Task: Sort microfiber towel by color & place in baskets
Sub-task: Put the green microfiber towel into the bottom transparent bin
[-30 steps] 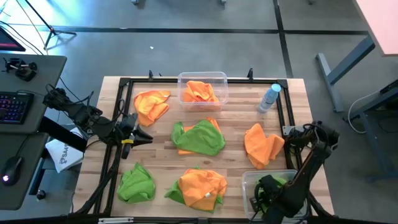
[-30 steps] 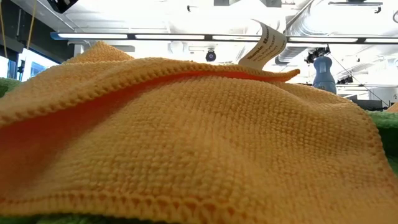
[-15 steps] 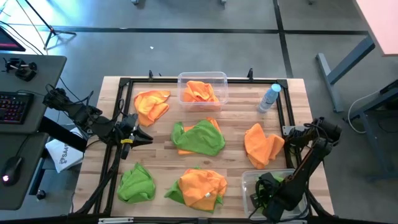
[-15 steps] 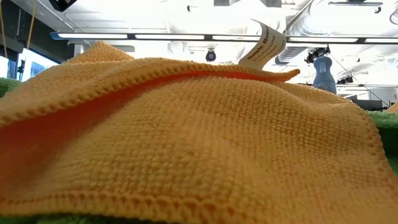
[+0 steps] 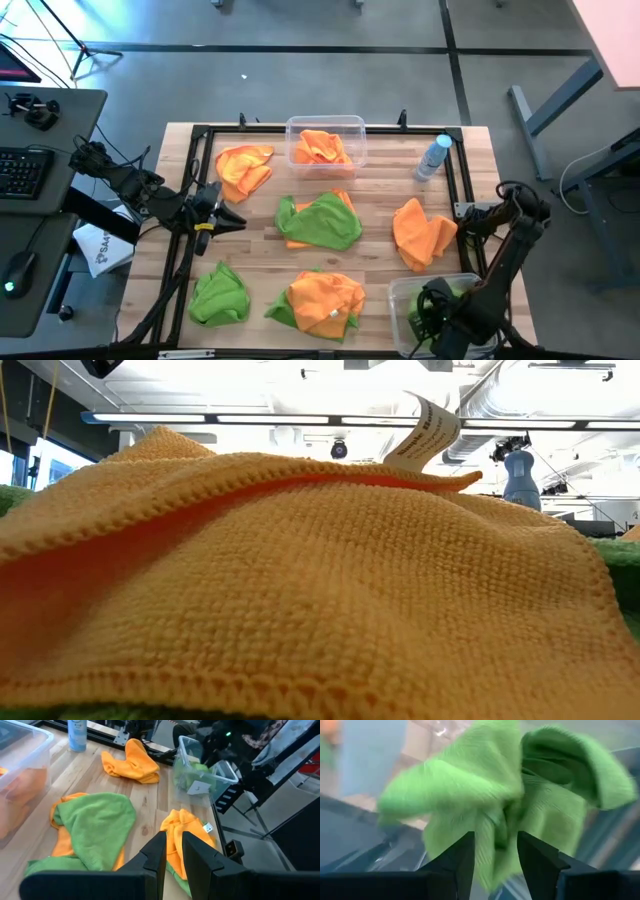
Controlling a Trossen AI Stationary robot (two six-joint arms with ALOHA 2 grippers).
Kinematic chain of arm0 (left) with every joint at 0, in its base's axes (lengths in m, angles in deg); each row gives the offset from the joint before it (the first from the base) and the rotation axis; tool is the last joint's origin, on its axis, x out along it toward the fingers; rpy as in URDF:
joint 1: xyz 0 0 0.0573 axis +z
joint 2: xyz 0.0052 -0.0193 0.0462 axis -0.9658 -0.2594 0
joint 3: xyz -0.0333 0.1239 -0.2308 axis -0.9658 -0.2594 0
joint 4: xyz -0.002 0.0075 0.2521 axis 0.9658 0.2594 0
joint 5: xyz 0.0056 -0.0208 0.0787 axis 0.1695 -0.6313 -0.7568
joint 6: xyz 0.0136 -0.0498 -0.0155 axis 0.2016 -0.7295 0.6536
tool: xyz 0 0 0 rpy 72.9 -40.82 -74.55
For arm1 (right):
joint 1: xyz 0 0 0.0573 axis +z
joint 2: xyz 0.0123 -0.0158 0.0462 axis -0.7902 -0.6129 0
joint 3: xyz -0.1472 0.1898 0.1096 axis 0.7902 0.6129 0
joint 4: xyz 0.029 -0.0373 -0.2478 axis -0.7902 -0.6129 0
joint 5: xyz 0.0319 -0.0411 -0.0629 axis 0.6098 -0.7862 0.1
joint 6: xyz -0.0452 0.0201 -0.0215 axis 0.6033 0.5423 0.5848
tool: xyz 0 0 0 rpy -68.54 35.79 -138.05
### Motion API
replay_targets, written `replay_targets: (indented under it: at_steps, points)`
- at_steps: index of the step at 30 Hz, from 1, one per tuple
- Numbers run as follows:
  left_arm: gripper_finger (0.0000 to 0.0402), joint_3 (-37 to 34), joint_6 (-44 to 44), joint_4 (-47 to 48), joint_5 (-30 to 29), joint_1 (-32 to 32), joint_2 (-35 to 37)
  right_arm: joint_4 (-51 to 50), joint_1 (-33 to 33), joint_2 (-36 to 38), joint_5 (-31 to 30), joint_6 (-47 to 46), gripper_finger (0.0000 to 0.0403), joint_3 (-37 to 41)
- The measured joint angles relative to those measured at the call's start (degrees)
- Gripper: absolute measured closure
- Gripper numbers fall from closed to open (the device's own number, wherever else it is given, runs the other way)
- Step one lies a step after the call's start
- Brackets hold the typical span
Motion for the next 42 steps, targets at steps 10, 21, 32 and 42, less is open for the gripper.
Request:
replay_targets:
  at_steps: [10,21,32,42]
  points:
    - [0.0351,0.00,2.39,0.11,-0.40,0.00,0.00,-19.67,-0.08,0.17,-11.23,1.34,0.0259,-17.57]
    - [0.0351,0.00,-1.38,0.13,-0.42,0.00,-0.02,-19.00,-7.60,0.44,-24.94,10.49,0.0268,-19.37]
    - [0.0351,0.00,-1.46,0.11,-0.42,0.00,-0.02,-17.62,-18.20,0.42,-25.43,32.17,0.0391,-19.33]
    - [0.0351,0.00,-1.42,0.11,-0.42,0.00,-2.15,-16.97,-26.13,1.56,-24.62,49.39,0.0402,-16.69]
